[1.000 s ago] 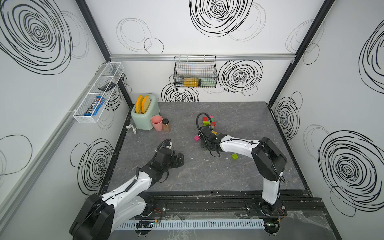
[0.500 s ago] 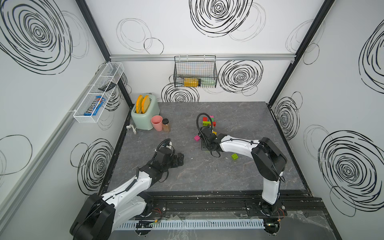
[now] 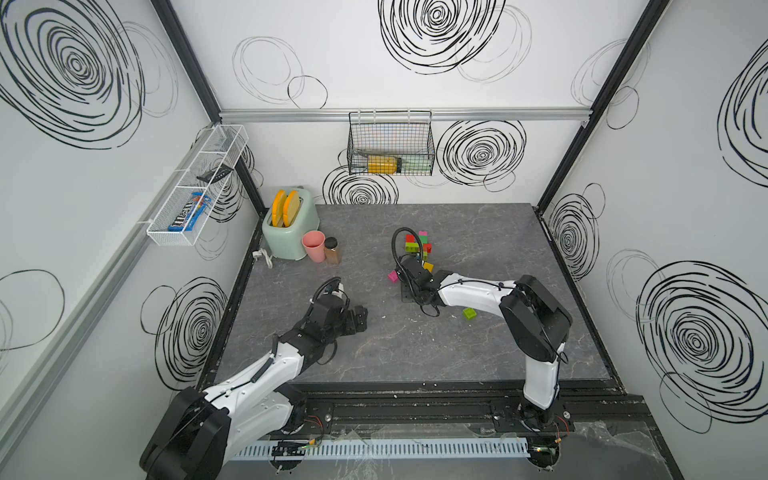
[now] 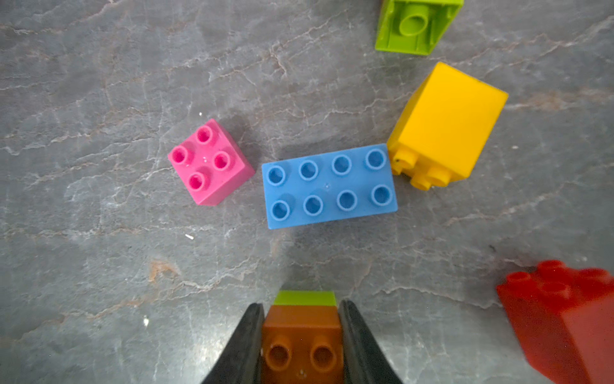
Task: Assemble the number 4 with lego
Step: Assemble the lego brick with the lego brick.
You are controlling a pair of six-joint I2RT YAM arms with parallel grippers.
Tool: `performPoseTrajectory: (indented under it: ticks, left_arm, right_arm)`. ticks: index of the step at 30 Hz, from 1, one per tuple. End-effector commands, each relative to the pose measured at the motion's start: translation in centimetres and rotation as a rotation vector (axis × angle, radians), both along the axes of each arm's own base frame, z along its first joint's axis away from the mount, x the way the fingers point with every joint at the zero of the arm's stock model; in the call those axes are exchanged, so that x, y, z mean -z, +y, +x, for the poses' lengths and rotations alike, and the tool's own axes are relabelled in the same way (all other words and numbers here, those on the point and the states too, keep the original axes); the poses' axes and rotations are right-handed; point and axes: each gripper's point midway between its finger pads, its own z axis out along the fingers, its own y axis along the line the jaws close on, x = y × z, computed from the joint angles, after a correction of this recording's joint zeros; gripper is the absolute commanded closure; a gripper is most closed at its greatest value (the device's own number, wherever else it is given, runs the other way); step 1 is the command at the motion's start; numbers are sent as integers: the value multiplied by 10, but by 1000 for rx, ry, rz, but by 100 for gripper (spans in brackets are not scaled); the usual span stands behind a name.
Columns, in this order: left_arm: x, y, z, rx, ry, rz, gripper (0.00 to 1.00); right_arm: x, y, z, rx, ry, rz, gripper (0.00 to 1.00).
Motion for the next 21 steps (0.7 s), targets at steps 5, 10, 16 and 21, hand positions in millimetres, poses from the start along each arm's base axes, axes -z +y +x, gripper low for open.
performPoseTrajectory:
  ticks: [5, 10, 16, 21]
  left_arm:
    - [-4, -11, 5, 22, -24, 52, 4]
    - [-13, -42, 0, 81, -46, 62, 4]
    - [-14, -63, -4, 131, -51, 42, 4]
    - [-12, -67, -3, 142, -49, 36, 4]
  right_arm:
    - [85, -64, -96, -98, 378, -217, 100]
    - [69, -79, -111, -50, 367, -218, 100]
    - [52, -70, -103, -47, 292, -165, 85]
    - [38, -55, -97, -55, 250, -80, 59]
